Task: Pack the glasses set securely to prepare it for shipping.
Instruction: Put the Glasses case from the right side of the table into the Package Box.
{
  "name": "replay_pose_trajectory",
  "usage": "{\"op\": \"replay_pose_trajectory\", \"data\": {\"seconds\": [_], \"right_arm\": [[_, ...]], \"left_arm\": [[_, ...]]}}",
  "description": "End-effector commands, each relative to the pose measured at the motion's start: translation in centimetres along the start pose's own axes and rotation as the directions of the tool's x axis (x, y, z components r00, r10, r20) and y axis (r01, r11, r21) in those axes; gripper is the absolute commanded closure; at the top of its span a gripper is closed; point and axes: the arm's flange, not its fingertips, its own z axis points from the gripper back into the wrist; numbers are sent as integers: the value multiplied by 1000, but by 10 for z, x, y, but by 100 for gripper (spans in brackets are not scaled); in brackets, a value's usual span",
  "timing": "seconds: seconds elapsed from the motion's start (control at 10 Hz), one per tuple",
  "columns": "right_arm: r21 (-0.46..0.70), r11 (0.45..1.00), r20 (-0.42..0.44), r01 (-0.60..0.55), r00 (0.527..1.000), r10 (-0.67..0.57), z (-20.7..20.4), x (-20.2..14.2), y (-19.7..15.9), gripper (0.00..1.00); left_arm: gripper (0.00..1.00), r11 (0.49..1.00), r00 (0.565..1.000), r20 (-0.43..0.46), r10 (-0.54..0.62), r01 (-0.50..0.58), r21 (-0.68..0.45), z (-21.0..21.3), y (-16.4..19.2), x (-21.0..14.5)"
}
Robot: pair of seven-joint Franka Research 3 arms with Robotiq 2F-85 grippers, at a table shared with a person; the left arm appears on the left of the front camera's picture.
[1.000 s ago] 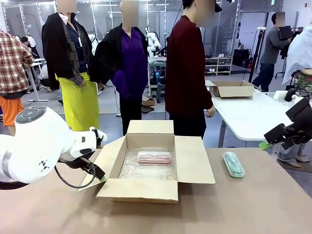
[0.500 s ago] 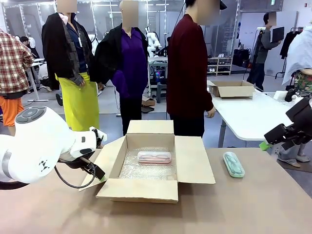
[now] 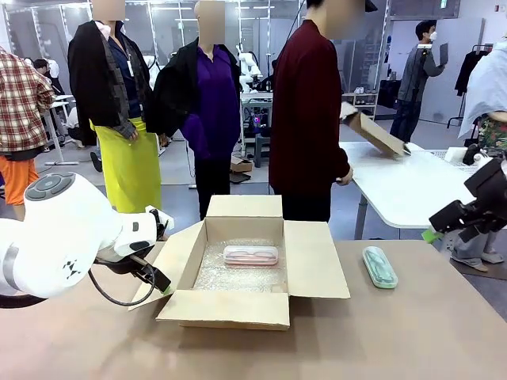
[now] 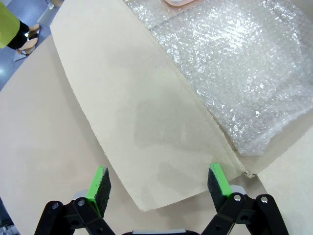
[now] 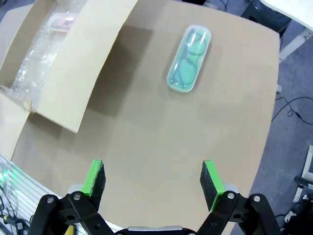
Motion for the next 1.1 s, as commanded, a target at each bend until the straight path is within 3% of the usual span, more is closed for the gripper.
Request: {"op": "replay_pose_trajectory", "data": {"seconds": [0.0,0.3,0.5,1.0], "right_arm": [[-61,995,-27,76,997,-78,-13,52,-20,2],[-109,977,-30,181,982,-185,-15,53,-36,2],[-125,967,-80,222,969,-233,-70,97,-28,2],[-236,939,-148,248,946,-287,-147,141,-17,2]], "left_arm": [[0,1000,1000,2,4,-4,0,1,1,-1],[0,1000,1000,2,4,-4,0,1,1,-1],[0,1000,1000,2,4,-4,0,1,1,-1],[0,1000,1000,2,4,-4,0,1,1,-1]]}}
